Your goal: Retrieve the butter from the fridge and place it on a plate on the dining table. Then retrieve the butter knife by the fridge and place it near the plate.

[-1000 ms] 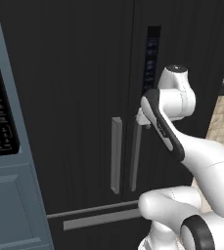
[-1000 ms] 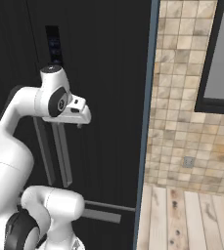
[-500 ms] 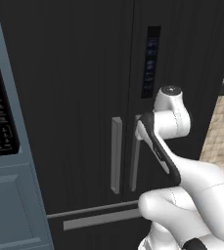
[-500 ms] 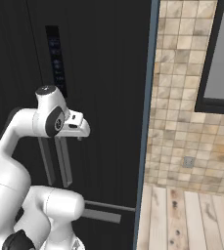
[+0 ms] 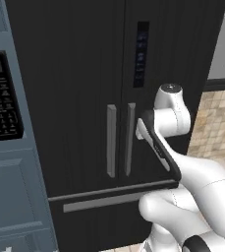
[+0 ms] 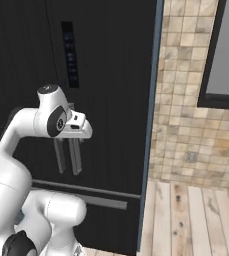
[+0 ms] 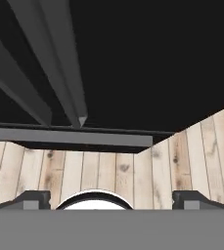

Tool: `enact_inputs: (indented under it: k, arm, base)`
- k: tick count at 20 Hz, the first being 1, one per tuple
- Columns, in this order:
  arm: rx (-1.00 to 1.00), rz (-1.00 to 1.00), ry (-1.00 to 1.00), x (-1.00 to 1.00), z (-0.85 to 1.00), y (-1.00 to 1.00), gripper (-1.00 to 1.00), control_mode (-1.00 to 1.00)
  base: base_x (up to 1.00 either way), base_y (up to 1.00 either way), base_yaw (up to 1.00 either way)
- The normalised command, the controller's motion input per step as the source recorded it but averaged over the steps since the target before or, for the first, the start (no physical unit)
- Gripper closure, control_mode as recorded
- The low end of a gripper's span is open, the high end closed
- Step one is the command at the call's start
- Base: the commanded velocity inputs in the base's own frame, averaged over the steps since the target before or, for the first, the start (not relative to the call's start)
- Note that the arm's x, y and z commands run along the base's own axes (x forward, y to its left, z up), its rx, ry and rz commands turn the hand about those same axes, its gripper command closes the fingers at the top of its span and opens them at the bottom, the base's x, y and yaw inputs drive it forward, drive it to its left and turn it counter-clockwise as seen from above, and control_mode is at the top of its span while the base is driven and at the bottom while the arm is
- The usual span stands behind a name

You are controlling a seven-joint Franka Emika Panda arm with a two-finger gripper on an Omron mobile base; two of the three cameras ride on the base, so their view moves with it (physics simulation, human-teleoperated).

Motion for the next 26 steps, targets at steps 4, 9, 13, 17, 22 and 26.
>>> enact_inputs:
  k: [4,9,13,17,22,26]
  arm:
    - [0.00,0.00,0.00,0.00,0.00,0.00,-1.00,1.00]
    - [0.00,0.00,0.00,0.00,0.00,0.00,-1.00,1.00]
    - [0.00,0.00,0.00,0.00,0.00,0.00,-1.00,1.00]
    - [0.00,0.00,0.00,0.00,0.00,0.00,-1.00,1.00]
    - [0.00,0.00,0.00,0.00,0.00,0.00,-1.00,1.00]
    - [0.03,0.00,-0.04,0.26,-0.06,-0.04,-1.00,-1.00]
  base:
    - [-0.68,0.18,0.00]
    - [-0.35,0.38,0.00]
    - [-0.06,0.48,0.00]
    - [0.00,0.27,0.00]
    - [0.00,0.00,0.00]
    - [0.00,0.00,0.00]
